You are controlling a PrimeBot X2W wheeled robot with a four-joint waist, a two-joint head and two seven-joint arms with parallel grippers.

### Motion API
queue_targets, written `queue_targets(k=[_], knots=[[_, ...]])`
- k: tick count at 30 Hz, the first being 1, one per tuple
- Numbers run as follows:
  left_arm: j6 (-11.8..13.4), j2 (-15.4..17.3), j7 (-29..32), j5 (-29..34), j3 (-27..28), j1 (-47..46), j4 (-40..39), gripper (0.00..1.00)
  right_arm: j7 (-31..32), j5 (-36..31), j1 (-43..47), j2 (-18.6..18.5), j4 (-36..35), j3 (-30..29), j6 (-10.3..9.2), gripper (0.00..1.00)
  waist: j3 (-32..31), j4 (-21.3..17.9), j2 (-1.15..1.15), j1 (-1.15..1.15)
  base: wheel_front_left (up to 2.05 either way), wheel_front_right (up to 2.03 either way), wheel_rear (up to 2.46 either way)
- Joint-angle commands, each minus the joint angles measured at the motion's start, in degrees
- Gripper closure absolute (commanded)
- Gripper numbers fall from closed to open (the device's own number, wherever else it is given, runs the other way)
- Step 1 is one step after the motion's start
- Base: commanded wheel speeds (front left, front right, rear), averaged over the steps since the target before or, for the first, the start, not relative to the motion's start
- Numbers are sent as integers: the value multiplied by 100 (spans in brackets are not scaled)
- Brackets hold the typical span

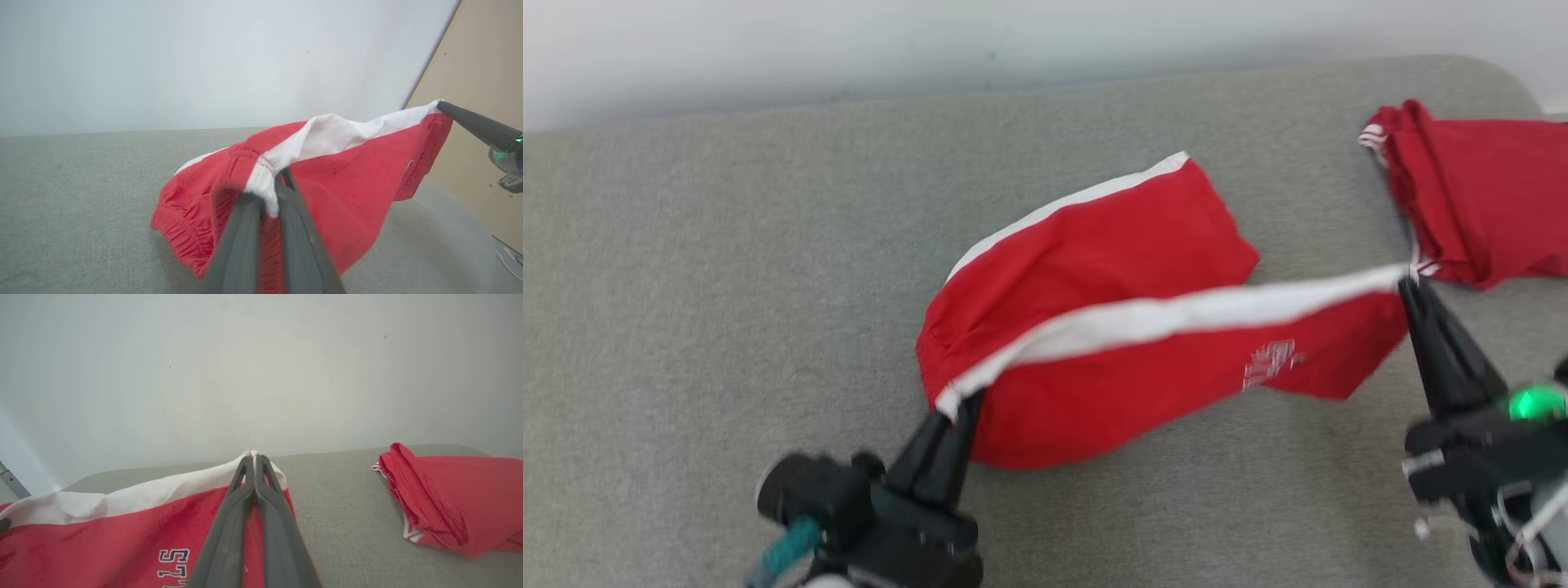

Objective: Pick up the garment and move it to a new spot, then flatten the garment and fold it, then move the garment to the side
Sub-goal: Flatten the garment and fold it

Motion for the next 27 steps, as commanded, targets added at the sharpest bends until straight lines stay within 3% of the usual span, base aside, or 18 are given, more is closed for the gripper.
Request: queue_targets(k=[1, 8, 14, 20, 26, 27], knots=[[-6, -43, 1, -42, 65, -207, 98, 100, 1, 35, -257, -23, 82, 65, -16, 100, 210, 195, 0, -1, 0, 0, 0], [-3, -269, 1, -200, 177, -1332, 883, 100, 133, -56, -1853, -112, 1069, 671, -16, 100, 708, 473, 0, -1, 0, 0, 0], [-2, -379, 1, -165, 247, -2218, 1676, 100, 172, 78, -3387, 115, 2533, 1219, -16, 100, 1179, 681, 0, -1, 0, 0, 0], [-2, -412, 0, -143, 216, -2636, 2110, 100, 89, 181, -4270, 393, 3790, 1635, -16, 100, 1383, 831, 0, -1, 0, 0, 0], [38, -418, 0, -314, 19, -2847, 2309, 100, -39, 343, -4779, 619, 4551, 1917, -16, 100, 1453, 878, 0, -1, 0, 0, 0], [83, -418, 1, -316, -18, -2857, 2332, 56, -51, 352, -4827, 646, 4659, 1965, -16, 100, 1455, 878, 0, -1, 0, 0, 0]])
